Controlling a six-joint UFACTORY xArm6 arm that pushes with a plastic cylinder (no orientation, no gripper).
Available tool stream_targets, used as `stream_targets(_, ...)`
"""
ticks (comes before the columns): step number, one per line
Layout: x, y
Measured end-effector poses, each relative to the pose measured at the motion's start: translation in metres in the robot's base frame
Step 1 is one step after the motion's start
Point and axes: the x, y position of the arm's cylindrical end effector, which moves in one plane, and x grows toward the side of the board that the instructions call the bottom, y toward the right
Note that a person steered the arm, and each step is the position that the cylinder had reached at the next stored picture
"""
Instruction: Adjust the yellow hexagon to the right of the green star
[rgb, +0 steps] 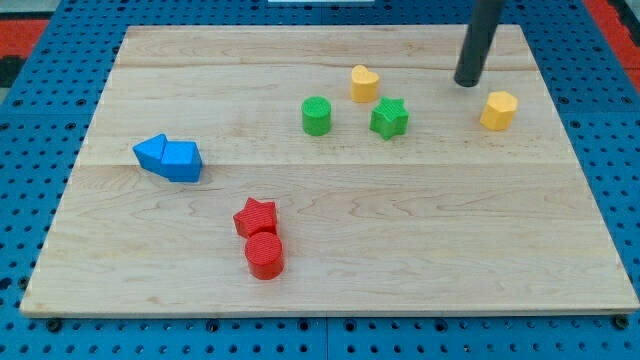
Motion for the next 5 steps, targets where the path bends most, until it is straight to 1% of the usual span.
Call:
stream_targets(1,0.04,0.028)
stream_targets(2,0.062,0.026)
stream_targets(3,0.067,0.116)
stream_targets(4,0.117,0.095)
stream_targets(5,0.106,0.031)
